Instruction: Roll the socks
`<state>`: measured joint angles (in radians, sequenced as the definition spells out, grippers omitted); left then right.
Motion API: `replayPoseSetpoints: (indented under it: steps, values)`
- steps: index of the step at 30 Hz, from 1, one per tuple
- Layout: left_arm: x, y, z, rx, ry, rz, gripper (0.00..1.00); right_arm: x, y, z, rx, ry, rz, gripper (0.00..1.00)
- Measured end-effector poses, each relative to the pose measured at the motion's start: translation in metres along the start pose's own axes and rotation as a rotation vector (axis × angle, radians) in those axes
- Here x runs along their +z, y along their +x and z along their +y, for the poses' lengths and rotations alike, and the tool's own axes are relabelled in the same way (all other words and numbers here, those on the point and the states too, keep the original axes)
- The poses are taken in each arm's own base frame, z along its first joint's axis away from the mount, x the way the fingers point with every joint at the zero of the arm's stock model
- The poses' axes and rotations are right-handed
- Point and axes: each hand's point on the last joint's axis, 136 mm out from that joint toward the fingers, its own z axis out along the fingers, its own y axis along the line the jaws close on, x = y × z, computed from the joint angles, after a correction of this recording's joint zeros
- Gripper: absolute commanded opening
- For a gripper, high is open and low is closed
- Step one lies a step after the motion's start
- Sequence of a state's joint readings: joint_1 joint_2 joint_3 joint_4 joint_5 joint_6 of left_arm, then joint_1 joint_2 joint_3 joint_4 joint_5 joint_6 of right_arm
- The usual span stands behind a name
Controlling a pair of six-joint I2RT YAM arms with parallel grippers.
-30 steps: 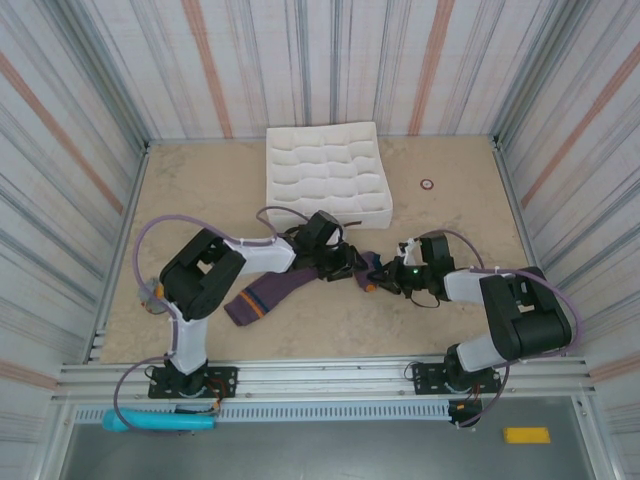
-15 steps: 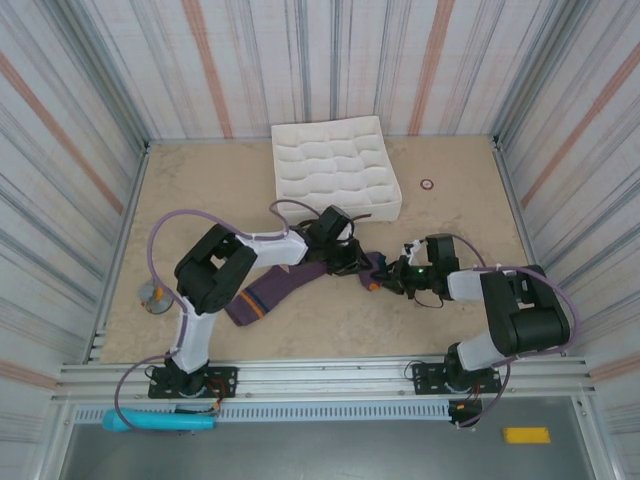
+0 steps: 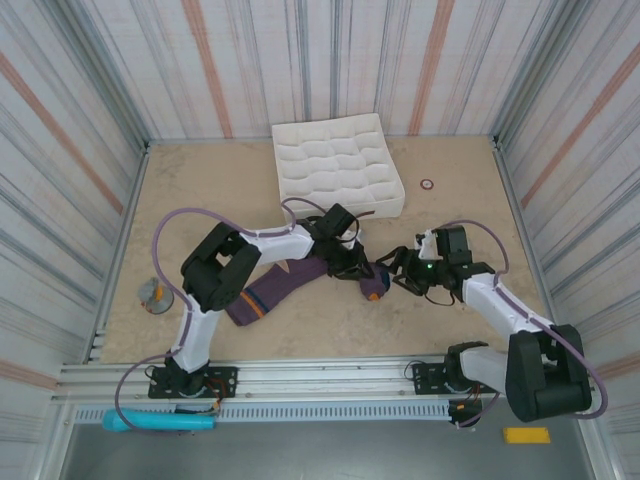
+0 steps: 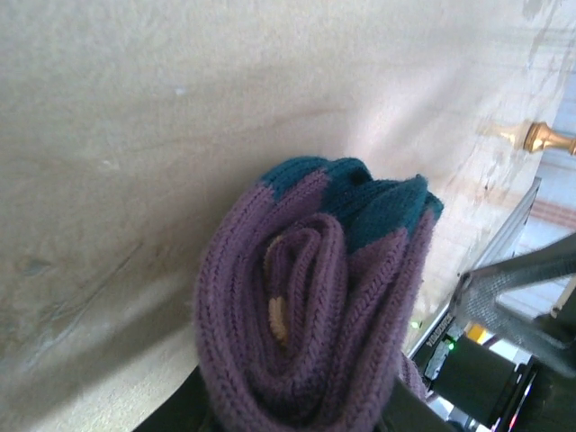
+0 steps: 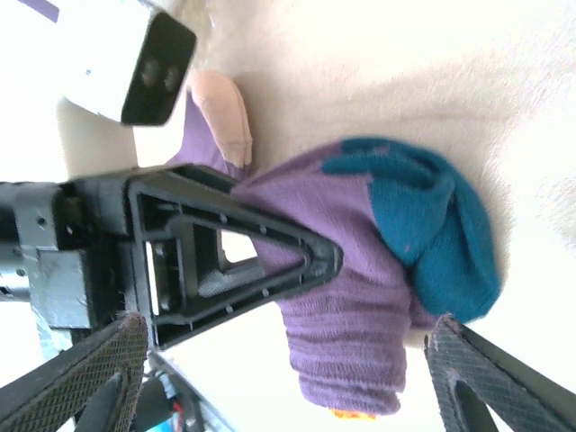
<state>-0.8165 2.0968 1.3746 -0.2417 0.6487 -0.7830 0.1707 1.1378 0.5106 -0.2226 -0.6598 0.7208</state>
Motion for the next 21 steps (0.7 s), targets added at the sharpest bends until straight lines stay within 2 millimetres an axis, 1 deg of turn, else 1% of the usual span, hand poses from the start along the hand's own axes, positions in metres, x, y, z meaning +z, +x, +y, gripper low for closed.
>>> replayPoseSetpoints:
  steps: [3,6,11,14,18,21]
  values:
    - [0.0,0.004,0.0,0.011,0.004,0.022,0.22,0.002,0.003,-0.009,-0.017,0.048,0.007,0.97]
    - [0.0,0.006,0.0,0.013,0.006,0.027,0.22,0.01,0.012,-0.018,-0.04,0.101,0.04,0.98]
    - [0.001,0.005,0.001,0.01,0.009,0.025,0.22,0.025,0.029,-0.024,-0.097,0.167,0.095,0.96]
    - [0.001,0.005,0.003,0.006,0.014,0.025,0.23,0.031,0.034,-0.029,-0.121,0.204,0.108,0.94]
    - [0.001,0.004,0.002,0.006,0.019,0.021,0.23,0.038,0.037,-0.026,-0.166,0.22,0.109,0.9]
    - [0.0,0.003,0.002,0.001,0.02,0.017,0.23,0.042,0.038,-0.024,-0.19,0.238,0.112,0.89]
